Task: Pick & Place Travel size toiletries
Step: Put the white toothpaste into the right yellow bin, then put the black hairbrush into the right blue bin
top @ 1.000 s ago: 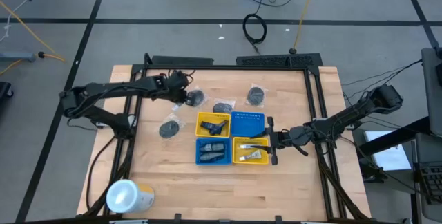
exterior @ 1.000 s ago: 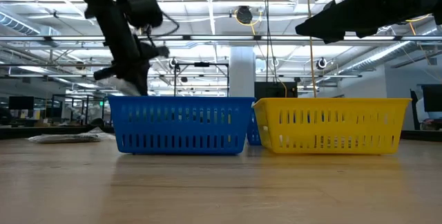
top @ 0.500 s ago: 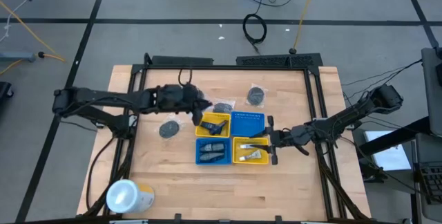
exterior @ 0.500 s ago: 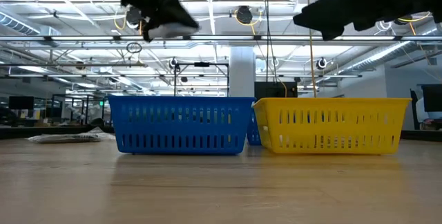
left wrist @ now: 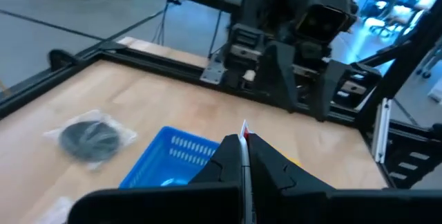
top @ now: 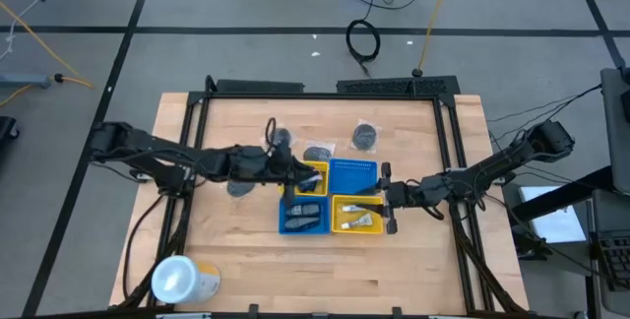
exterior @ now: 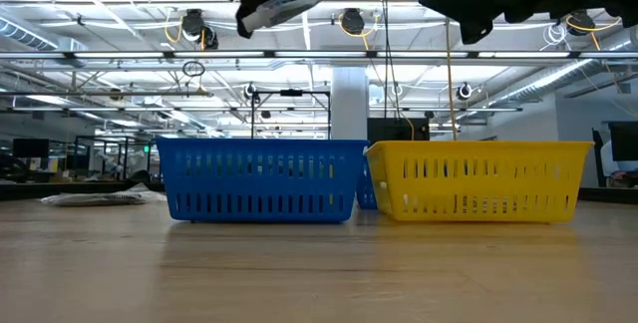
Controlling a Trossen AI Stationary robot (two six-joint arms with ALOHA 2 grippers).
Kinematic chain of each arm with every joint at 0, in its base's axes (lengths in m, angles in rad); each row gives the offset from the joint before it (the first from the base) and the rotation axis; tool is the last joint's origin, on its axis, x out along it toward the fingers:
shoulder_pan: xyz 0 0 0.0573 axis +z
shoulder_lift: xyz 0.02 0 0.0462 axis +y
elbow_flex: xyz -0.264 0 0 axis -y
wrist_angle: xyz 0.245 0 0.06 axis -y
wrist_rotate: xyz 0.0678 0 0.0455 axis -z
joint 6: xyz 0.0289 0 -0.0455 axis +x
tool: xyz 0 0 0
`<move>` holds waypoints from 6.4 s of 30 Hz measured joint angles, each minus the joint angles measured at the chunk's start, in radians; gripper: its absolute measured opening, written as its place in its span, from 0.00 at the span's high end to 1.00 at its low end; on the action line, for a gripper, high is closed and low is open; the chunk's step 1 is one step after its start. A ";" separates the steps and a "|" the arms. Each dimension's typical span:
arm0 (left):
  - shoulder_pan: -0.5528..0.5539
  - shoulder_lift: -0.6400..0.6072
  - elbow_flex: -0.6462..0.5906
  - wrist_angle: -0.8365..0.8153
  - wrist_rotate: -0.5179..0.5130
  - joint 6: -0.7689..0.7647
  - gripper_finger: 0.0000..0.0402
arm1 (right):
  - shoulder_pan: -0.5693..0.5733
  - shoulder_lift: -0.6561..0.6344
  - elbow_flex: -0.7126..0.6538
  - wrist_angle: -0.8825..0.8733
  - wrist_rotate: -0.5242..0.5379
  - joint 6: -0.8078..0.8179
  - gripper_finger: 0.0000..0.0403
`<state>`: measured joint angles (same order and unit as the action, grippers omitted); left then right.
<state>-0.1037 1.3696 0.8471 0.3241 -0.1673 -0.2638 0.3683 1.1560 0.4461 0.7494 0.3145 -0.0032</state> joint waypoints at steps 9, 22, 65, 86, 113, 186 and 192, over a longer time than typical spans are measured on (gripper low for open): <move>-0.039 0.192 -0.001 0.276 0.009 0.015 1.00 | -0.012 0.000 0.000 -0.002 0.026 0.069 0.68; -0.050 0.338 0.089 0.432 -0.021 0.086 1.00 | -0.025 0.000 0.000 -0.034 0.109 0.126 0.68; -0.072 0.426 0.386 -0.013 -0.139 0.307 0.94 | -0.060 -0.039 0.002 -0.142 0.048 0.122 1.00; -0.081 0.212 0.385 -0.632 -0.148 0.100 0.94 | 0.137 -0.088 -0.011 -0.377 0.120 0.298 1.00; -0.085 0.214 0.385 -0.616 -0.149 0.103 0.94 | 0.177 0.017 -0.113 -0.185 0.184 0.328 0.73; 0.785 0.214 -0.089 -0.661 0.307 -0.288 0.39 | 0.177 0.017 -0.113 -0.095 0.179 0.226 0.65; 0.798 0.210 -0.121 -0.631 0.308 -0.285 0.43 | 0.177 0.017 -0.113 -0.095 0.179 0.226 0.65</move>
<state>0.6945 1.5797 0.7262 -0.3065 0.1411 -0.5488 0.5449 1.1725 0.3336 0.6544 0.4931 0.2226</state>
